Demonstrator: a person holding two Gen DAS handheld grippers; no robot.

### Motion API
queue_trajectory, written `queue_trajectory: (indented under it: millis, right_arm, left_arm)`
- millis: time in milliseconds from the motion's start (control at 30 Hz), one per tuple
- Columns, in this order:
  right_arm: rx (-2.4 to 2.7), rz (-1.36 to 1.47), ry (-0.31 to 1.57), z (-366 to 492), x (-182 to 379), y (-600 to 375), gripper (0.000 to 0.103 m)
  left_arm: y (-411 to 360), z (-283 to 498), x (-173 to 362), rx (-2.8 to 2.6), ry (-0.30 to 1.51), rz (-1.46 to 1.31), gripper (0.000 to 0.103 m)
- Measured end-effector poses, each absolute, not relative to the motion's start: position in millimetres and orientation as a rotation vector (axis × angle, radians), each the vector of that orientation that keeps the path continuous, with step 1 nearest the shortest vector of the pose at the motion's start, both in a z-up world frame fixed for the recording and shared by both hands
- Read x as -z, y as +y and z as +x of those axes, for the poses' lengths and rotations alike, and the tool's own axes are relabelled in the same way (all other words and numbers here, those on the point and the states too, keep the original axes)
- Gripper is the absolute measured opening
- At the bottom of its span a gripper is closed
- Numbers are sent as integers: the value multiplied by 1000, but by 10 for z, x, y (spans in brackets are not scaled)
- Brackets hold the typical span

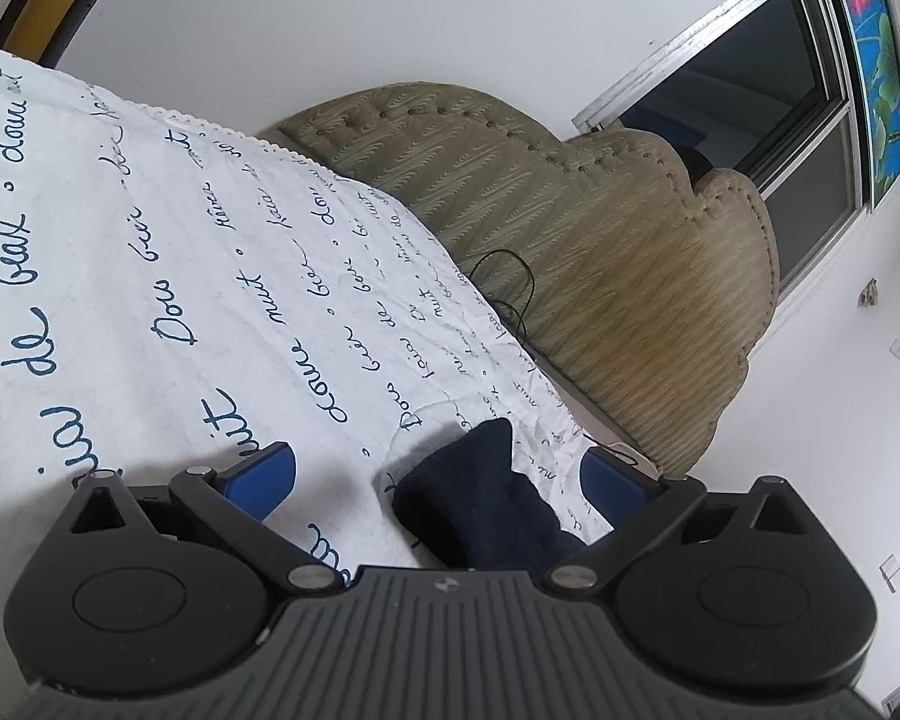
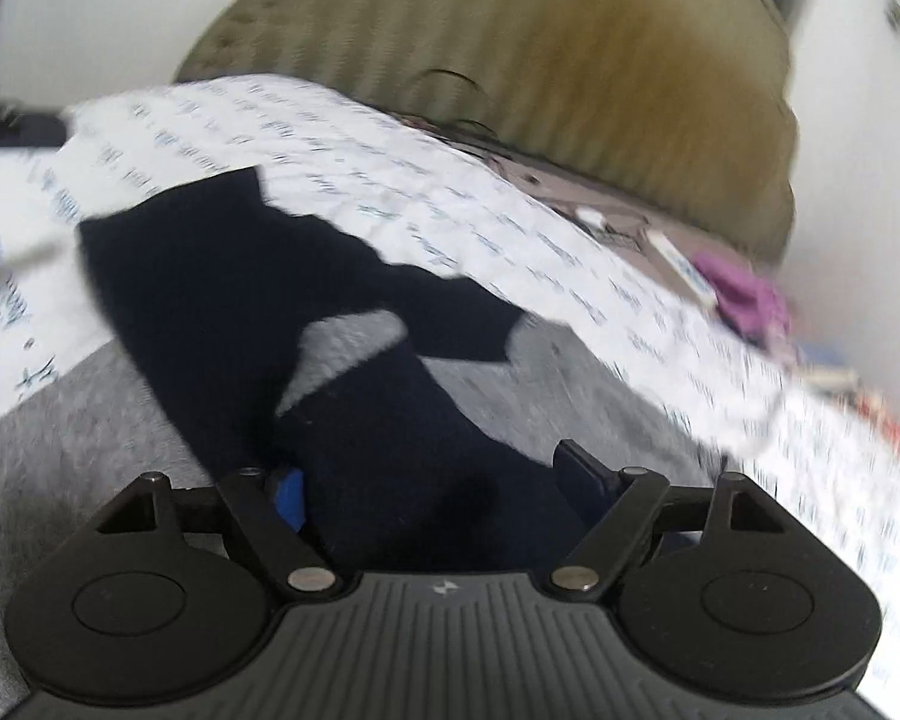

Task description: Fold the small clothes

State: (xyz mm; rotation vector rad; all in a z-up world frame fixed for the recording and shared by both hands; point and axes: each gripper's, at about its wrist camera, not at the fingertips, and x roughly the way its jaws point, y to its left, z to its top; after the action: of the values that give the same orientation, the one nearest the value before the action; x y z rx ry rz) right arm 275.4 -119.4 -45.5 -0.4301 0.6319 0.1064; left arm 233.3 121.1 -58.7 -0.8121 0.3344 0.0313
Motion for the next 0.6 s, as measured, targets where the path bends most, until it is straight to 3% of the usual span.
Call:
queue_trajectory:
  millis: [67,133,200,267,600]
  right_arm:
    - [-125,-477,611,2790,451,-1060,73]
    - [-152,-493,615,2857,452,-983,60]
    - [-181,-442,649,2937,433,-1000,29]
    - [-182,-352,643,2961,368,-1102,22]
    - [-62,514,524,2717,133,-2927,18]
  left_arm:
    - [1208,2335,589,-30,335,-811,102]
    - [1206,2340,591,-30,337,-808,102]
    - [1198,2348,594,-27,341,-807,102]
    - [1191,2353,598,-24,344,-805,102]
    - [1055,2344,541,42,342,-719,102]
